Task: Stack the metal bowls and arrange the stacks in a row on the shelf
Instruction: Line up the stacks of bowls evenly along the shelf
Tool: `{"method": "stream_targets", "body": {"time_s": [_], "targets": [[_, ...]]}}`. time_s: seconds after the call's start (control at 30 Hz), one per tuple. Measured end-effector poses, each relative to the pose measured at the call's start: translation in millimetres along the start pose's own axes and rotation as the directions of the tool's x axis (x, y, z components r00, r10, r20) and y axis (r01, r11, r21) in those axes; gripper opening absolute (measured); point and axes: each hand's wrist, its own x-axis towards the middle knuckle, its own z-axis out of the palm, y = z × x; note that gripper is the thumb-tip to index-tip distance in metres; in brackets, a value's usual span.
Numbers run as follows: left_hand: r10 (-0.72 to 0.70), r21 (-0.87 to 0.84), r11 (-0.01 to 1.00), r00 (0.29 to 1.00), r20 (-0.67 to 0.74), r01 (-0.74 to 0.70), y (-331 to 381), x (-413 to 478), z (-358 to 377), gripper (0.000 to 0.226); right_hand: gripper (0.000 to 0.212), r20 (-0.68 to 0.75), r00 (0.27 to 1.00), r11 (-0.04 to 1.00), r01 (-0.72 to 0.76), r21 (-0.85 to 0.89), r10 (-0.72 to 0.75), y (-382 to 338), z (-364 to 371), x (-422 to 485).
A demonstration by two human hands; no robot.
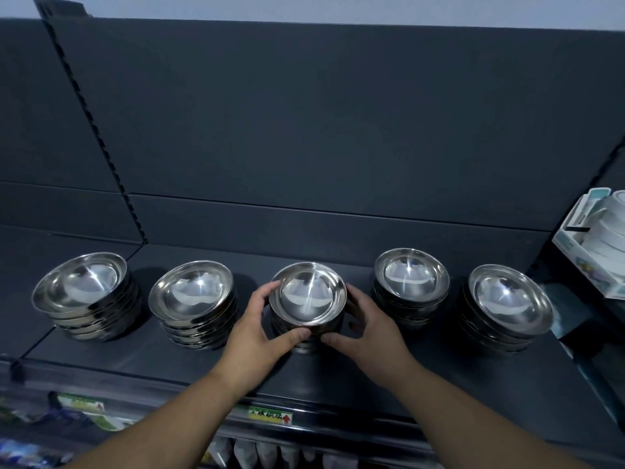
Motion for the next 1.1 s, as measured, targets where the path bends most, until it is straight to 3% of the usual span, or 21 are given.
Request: {"method": "stream_targets", "body": {"time_s": [0.23, 0.33, 0.47, 1.1], "targets": [[-0.034, 0.025, 0.999, 0.999, 0.029, 0.034, 0, 0, -2, 0.103, 0.099, 0.013, 0.998, 0.996, -0.054, 0.07, 0.053, 0, -6, 1], [-0.059, 0.043, 0.997, 0.998, 0.035, 0.057, 1, 0, -3, 0.11, 0.085, 0.034, 0.999, 0.999, -0.032, 0.033, 0.031, -4, -12, 6], [-0.063, 0.055, 0.997, 0.998, 0.025, 0.061, 5, 3, -5, 0.112, 0.071, 0.023, 1.0, 1.0, -0.012, -0.005, 0.012, -7, -13, 8], [-0.075, 0.014, 0.997, 0.996, 0.055, 0.074, 7, 7, -8, 0.103, 0.072, -0.005, 1.0, 0.999, 0.005, -0.034, -0.006, -12, -14, 5]]}}
